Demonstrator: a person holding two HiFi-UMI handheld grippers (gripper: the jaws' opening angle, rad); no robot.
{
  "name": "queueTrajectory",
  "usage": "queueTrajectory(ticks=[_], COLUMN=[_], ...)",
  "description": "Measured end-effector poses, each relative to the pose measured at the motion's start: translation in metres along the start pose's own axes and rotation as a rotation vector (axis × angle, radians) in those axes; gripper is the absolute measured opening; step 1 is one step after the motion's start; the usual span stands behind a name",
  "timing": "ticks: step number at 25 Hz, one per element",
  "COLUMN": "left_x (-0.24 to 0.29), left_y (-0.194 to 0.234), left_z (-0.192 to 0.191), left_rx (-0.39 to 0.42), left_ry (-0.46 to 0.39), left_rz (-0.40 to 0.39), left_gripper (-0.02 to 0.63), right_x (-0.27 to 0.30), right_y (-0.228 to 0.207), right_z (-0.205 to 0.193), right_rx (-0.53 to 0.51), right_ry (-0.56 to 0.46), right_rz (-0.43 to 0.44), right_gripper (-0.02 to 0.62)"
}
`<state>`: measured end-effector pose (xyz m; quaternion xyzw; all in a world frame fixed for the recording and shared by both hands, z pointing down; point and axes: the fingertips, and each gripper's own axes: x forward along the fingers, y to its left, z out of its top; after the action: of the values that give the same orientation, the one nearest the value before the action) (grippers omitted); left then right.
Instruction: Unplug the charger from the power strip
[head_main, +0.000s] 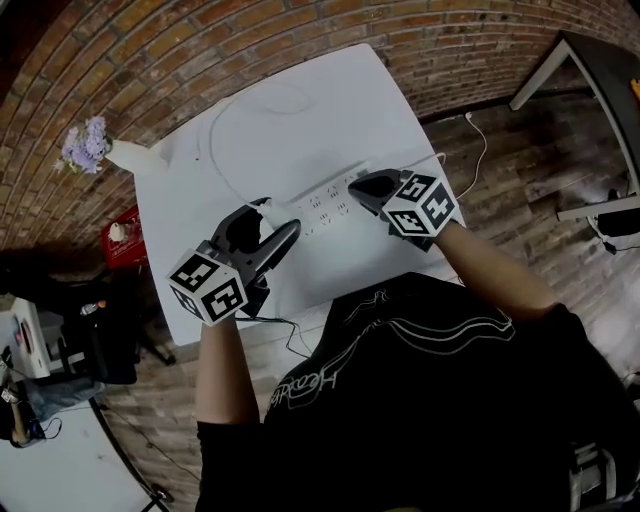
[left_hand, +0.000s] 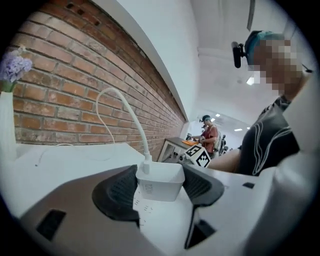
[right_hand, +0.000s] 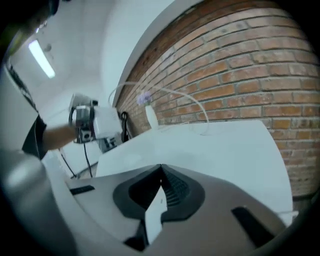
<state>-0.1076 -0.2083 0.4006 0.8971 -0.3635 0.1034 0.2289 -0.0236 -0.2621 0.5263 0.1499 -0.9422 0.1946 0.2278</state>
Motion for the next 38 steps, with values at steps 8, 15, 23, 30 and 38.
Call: queueTrajectory(ticks=[8,15,23,30,38], left_x=[-0.02,-0.046,-0.071,-0.101,-0.14], left_y=[-0.03,-0.062,-0.107,-0.134,-0.157], left_z=[0.026,0.038,0.038,0.022,0.0], left_rx=[-0.121,-0.216,-0.22,-0.166,-0.153], left_ry=[-0.117,-0.215,-0.215,-0.152,-0.174], left_rz=[0.129,0.177,0.152,0.163,0.132], left_gripper=[0.276,0.276,0.276,0.276,0.276], right_x=[-0.072,-0.112,-0.136,-0.143,-0.152], right_y=[0.026,0.071,0.14,0.191,0.238], right_z=[0.071,0.103,0.115,0.101,0.08], right_rx=[0.095,-0.003,-0.033,0.021,0.099], right_ry=[-0.27,-0.353,-0.391,-0.397,-0.426], right_rz=[0.091,0.159,0.212,0.193,0.164], right_gripper=[-0.003,-0.003,-0.003,-0.003,-0.004])
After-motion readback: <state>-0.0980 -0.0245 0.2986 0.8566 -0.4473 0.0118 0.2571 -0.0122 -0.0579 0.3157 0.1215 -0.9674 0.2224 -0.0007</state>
